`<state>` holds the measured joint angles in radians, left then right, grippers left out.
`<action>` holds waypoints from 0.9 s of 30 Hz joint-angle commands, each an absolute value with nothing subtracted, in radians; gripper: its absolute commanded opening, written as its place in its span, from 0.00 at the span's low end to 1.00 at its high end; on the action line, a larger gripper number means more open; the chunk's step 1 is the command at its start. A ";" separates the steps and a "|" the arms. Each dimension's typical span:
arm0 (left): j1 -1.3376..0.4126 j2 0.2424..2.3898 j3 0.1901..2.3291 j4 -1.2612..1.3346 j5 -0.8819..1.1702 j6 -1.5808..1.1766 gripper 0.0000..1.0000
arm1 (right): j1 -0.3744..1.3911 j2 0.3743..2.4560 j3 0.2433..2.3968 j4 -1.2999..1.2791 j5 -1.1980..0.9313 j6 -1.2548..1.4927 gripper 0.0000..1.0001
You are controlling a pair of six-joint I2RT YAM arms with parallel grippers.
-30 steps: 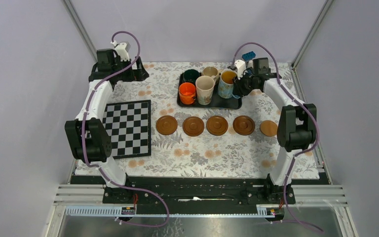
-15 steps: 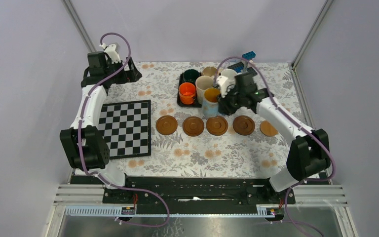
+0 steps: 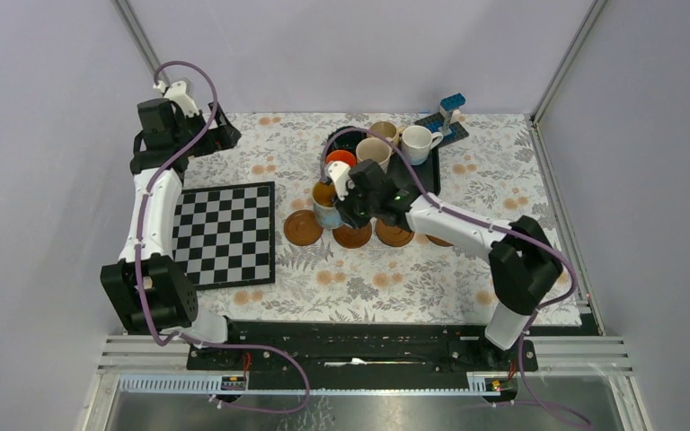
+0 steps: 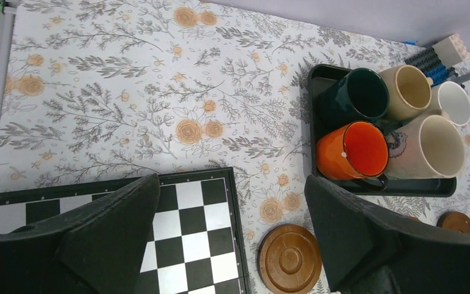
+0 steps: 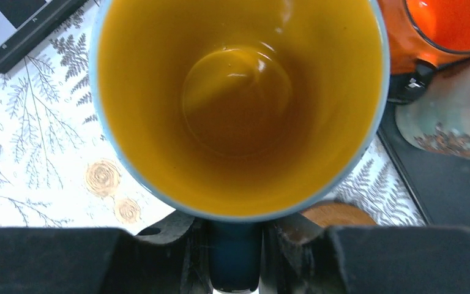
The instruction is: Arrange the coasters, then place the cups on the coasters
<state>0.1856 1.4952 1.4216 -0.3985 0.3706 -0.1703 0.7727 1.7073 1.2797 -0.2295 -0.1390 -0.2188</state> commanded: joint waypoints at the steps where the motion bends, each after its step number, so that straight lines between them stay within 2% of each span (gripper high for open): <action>1: 0.207 1.438 1.405 -0.361 0.338 -0.195 0.99 | 0.861 1.735 1.380 -0.010 -0.023 -0.127 0.00; 11: 0.230 1.426 1.401 -0.362 0.343 -0.195 0.99 | 0.948 1.915 1.519 0.039 0.187 -0.075 0.00; 27: 0.238 1.424 1.380 -0.344 0.352 -0.201 0.99 | 0.988 1.999 1.530 0.030 0.205 -0.010 0.00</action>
<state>0.2298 1.4651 1.3968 -0.3981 0.3550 -0.1856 0.9646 2.0254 1.4776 -0.0921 0.1677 -0.0463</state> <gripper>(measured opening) 0.989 0.306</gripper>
